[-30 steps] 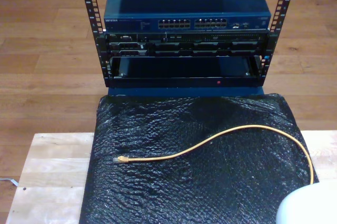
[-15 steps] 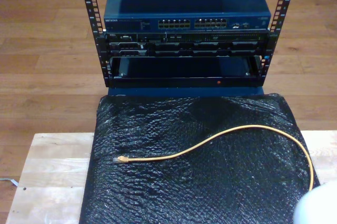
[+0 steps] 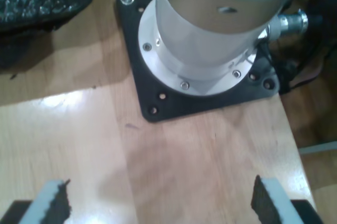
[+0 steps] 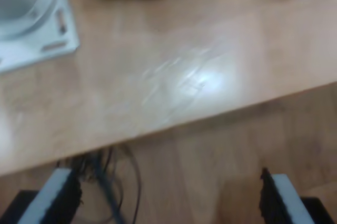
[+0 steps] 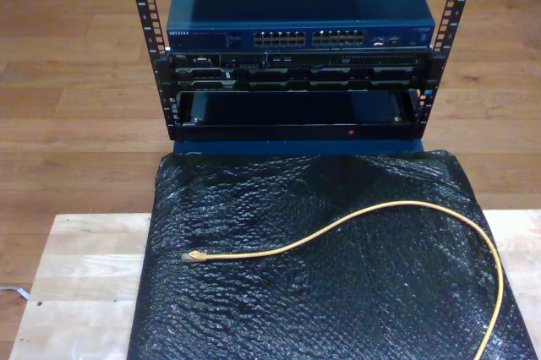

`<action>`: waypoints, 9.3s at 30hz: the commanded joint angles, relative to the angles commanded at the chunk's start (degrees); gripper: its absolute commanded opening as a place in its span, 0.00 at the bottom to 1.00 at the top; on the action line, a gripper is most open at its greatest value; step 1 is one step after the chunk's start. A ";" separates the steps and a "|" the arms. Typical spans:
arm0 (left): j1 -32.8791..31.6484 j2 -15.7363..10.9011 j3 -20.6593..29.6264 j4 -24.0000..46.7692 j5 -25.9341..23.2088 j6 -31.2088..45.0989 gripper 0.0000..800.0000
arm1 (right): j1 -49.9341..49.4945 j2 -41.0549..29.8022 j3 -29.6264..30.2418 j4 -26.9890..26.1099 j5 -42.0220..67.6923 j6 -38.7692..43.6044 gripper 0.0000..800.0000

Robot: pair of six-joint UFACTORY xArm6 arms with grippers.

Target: Grab the cable and plug it in

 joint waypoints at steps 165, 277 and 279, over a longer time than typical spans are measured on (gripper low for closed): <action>-16.53 0.44 0.35 -18.37 0.44 -34.46 1.00 | 121.41 46.15 -22.77 -23.30 -48.53 104.18 0.15; -68.84 10.81 -15.03 -62.68 -12.92 -57.05 0.77 | 87.38 1.41 -2.20 9.85 -21.27 70.07 0.01; -68.84 10.81 -14.95 -63.38 -12.48 -57.14 0.71 | 87.38 1.49 -2.20 9.85 -21.27 70.07 0.01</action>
